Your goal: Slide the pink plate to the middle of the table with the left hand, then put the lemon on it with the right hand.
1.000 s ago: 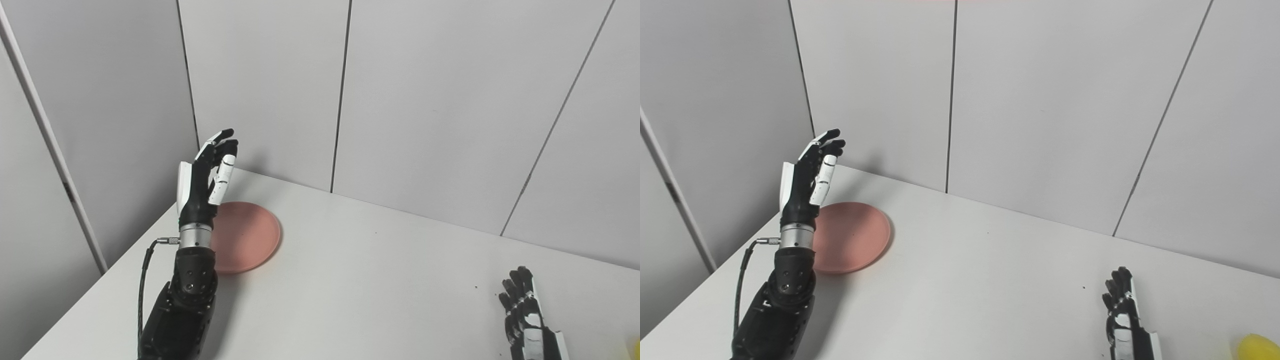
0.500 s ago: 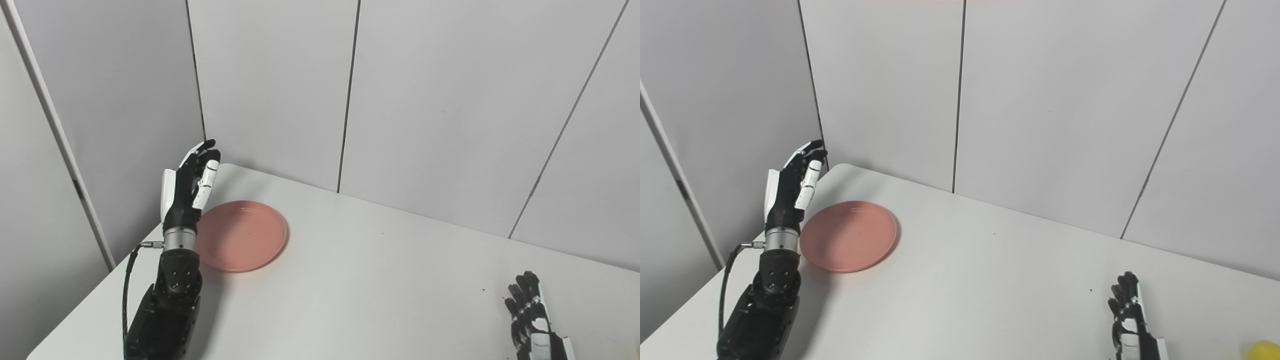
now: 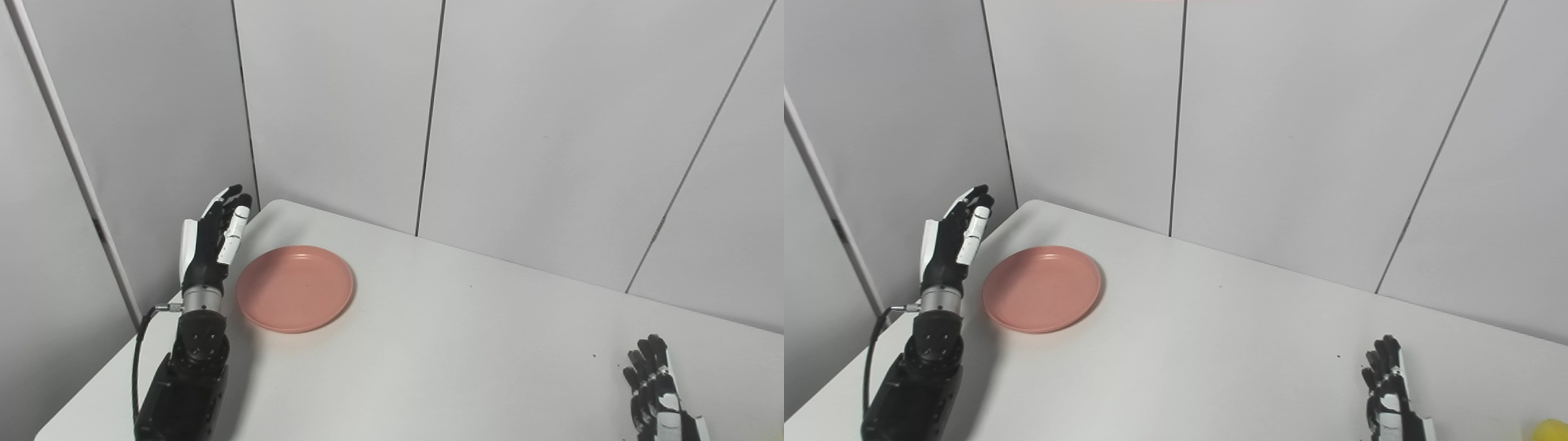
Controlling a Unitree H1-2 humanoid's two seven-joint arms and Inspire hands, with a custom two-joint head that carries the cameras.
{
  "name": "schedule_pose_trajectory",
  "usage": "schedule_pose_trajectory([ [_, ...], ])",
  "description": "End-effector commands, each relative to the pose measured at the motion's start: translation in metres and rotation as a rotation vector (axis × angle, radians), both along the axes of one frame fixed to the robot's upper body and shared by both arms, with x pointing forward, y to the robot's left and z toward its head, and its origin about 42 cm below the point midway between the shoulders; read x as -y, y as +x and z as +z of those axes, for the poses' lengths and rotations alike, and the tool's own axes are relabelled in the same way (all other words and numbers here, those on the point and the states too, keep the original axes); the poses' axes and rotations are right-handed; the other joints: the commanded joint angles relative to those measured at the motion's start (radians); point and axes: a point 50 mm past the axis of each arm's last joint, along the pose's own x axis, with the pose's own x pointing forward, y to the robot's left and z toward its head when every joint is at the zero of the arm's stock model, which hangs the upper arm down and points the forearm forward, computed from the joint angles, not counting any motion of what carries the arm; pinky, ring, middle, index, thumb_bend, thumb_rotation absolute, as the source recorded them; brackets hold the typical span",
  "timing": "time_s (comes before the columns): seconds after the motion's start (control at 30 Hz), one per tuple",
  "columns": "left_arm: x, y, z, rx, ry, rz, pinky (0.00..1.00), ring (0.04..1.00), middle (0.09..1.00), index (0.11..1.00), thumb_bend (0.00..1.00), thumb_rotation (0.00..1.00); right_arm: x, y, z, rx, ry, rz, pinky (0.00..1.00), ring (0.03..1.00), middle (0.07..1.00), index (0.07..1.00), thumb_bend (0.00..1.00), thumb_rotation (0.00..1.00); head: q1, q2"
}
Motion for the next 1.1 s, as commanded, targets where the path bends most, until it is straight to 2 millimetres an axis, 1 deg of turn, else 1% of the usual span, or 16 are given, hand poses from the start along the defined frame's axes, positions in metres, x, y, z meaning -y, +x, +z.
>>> schedule_pose_trajectory([
  [0.0, -0.010, 0.005, 0.017, 0.051, 0.018, -0.002, 0.77, 0.797, 0.811, 0.812, 0.72, 1.00, 0.008, -0.008, -0.005, -0.008, 0.005, -0.009, 1.00, 1.000, 1.000, 1.000, 0.66, 1.00, 0.000, 0.001],
  [0.07, -0.012, 0.007, 0.011, 0.037, 0.002, -0.007, 0.78, 0.812, 0.823, 0.821, 0.73, 1.00, 0.008, -0.008, -0.004, -0.007, 0.006, -0.010, 1.00, 1.000, 1.000, 1.000, 0.66, 1.00, 0.000, 0.004],
  [0.17, -0.012, 0.009, 0.007, 0.023, -0.008, -0.015, 0.78, 0.815, 0.828, 0.828, 0.73, 1.00, 0.009, -0.008, -0.003, -0.004, 0.008, -0.013, 1.00, 1.000, 1.000, 1.000, 0.66, 1.00, 0.003, 0.008],
  [0.33, -0.010, 0.013, 0.000, 0.017, -0.052, -0.042, 0.78, 0.819, 0.834, 0.828, 0.72, 1.00, 0.008, -0.008, -0.002, -0.004, 0.014, -0.014, 1.00, 1.000, 1.000, 1.000, 0.67, 1.00, 0.005, 0.009],
  [0.43, -0.008, 0.016, -0.006, 0.007, -0.077, -0.057, 0.80, 0.829, 0.839, 0.830, 0.71, 1.00, 0.009, -0.008, -0.003, -0.002, 0.016, -0.015, 1.00, 1.000, 1.000, 1.000, 0.66, 1.00, 0.005, 0.009],
  [0.63, -0.004, 0.020, -0.016, -0.061, -0.064, -0.060, 0.85, 0.847, 0.843, 0.838, 0.73, 1.00, 0.008, -0.010, -0.001, -0.005, 0.017, -0.019, 1.00, 1.000, 1.000, 1.000, 0.67, 1.00, 0.005, 0.009],
  [0.7, -0.001, 0.021, -0.017, -0.054, -0.084, -0.067, 0.85, 0.847, 0.839, 0.836, 0.74, 1.00, 0.008, -0.010, 0.000, -0.004, 0.018, -0.018, 1.00, 1.000, 1.000, 1.000, 0.67, 1.00, 0.006, 0.014],
  [0.8, 0.002, 0.022, -0.017, -0.054, -0.114, -0.096, 0.87, 0.852, 0.838, 0.829, 0.70, 1.00, 0.007, -0.010, 0.002, -0.001, 0.023, -0.018, 1.00, 1.000, 1.000, 1.000, 0.64, 1.00, 0.005, 0.017],
  [0.9, 0.005, 0.022, -0.018, -0.074, -0.141, -0.151, 0.90, 0.863, 0.860, 0.852, 0.73, 1.00, 0.007, -0.011, 0.004, -0.001, 0.020, -0.020, 1.00, 1.000, 1.000, 1.000, 0.64, 1.00, 0.006, 0.019],
  [1.0, 0.008, 0.022, -0.018, -0.072, -0.151, -0.194, 0.89, 0.863, 0.863, 0.855, 0.73, 1.00, 0.008, -0.011, 0.003, 0.000, 0.019, -0.020, 1.00, 1.000, 1.000, 1.000, 0.63, 1.00, 0.006, 0.023],
  [1.07, 0.011, 0.022, -0.018, -0.063, -0.166, -0.229, 0.86, 0.875, 0.874, 0.864, 0.71, 1.00, 0.009, -0.011, 0.004, -0.001, 0.021, -0.021, 1.00, 1.000, 1.000, 1.000, 0.63, 1.00, 0.004, 0.026],
])
